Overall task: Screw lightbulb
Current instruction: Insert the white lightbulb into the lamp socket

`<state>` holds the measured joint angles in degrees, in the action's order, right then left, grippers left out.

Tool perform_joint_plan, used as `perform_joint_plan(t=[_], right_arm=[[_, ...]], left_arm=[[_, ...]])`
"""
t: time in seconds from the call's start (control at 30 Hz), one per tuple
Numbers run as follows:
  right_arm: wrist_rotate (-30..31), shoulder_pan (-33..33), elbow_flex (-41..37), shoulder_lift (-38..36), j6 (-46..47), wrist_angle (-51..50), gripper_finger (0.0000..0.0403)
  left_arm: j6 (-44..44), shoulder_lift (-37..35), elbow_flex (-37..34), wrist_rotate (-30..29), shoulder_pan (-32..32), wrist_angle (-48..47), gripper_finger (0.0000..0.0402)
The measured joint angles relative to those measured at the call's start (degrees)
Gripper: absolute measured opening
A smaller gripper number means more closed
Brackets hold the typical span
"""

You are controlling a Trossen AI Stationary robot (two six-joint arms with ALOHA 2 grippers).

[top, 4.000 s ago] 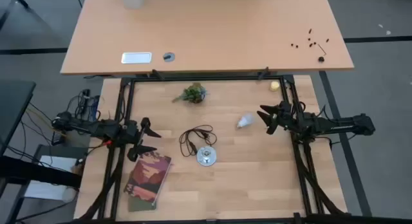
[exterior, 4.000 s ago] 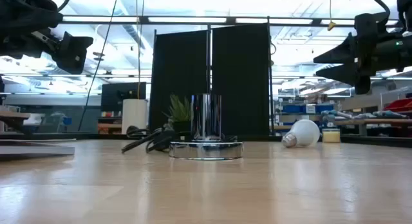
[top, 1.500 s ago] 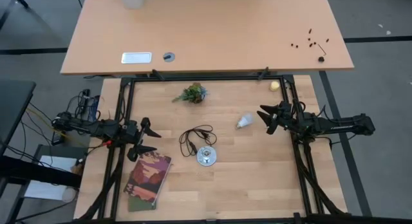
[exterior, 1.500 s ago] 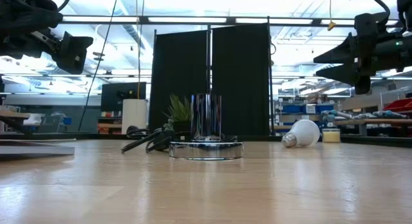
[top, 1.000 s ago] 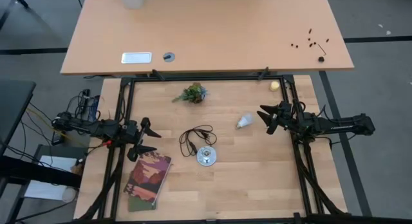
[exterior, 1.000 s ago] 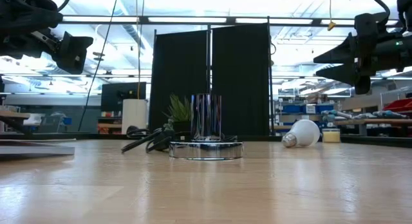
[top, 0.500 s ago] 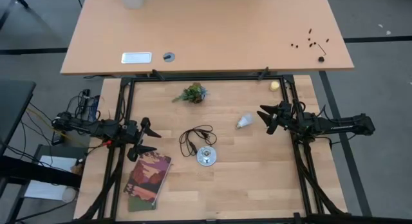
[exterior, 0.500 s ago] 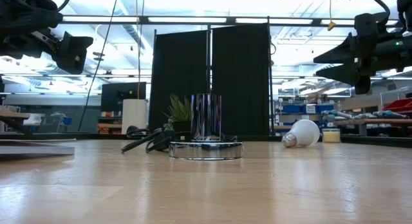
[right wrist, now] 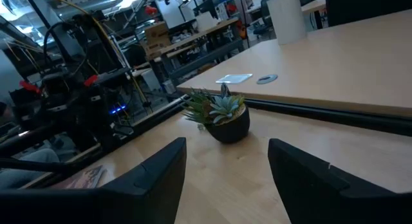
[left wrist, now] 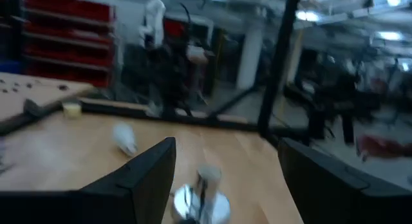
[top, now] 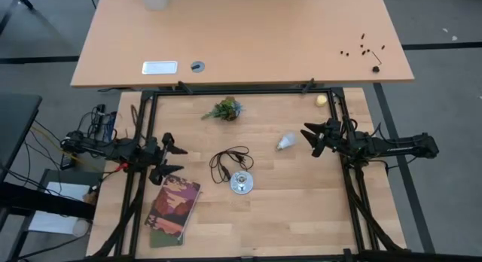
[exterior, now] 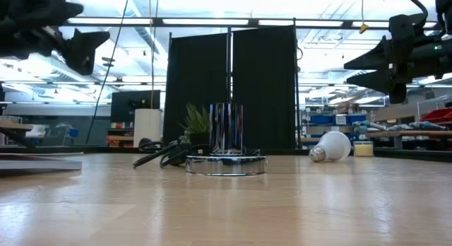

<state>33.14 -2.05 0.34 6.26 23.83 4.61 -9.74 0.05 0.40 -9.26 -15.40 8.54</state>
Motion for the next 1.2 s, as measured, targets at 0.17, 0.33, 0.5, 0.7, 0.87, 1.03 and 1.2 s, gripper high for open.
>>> perform_joint_plan(t=[0.17,0.33,0.5,0.7,0.87,1.03,1.2], right_arm=[[0.0,0.0,0.0,0.0,0.0,0.0,0.0229],[1.6,0.2,0.0,0.0,-3.0,2.1,0.0229],[2.2,0.4,0.0,0.0,-4.2,4.6,0.0229],[2.2,0.4,0.0,0.0,-4.0,5.2,0.0229],[2.2,0.5,0.0,0.0,-3.2,6.9,0.0229],[2.3,0.5,0.0,0.0,-1.9,9.8,0.0229],[2.2,0.5,0.0,0.0,-1.0,10.9,0.0229]], left_arm=[[-5.9,0.0,0.0,-1.8,0.0,4.4,0.0278],[-7.0,0.0,0.0,-1.9,0.0,4.8,0.0278],[-7.5,0.0,0.0,-1.8,0.0,5.0,0.0278],[-14.7,0.0,0.0,-1.3,0.0,5.2,0.0278],[-13.0,0.0,0.0,-3.1,0.0,5.4,0.0278],[-12.9,0.0,0.0,-10.9,0.0,5.4,0.0278],[-13.0,0.0,0.0,-15.9,0.0,5.4,0.0278]])
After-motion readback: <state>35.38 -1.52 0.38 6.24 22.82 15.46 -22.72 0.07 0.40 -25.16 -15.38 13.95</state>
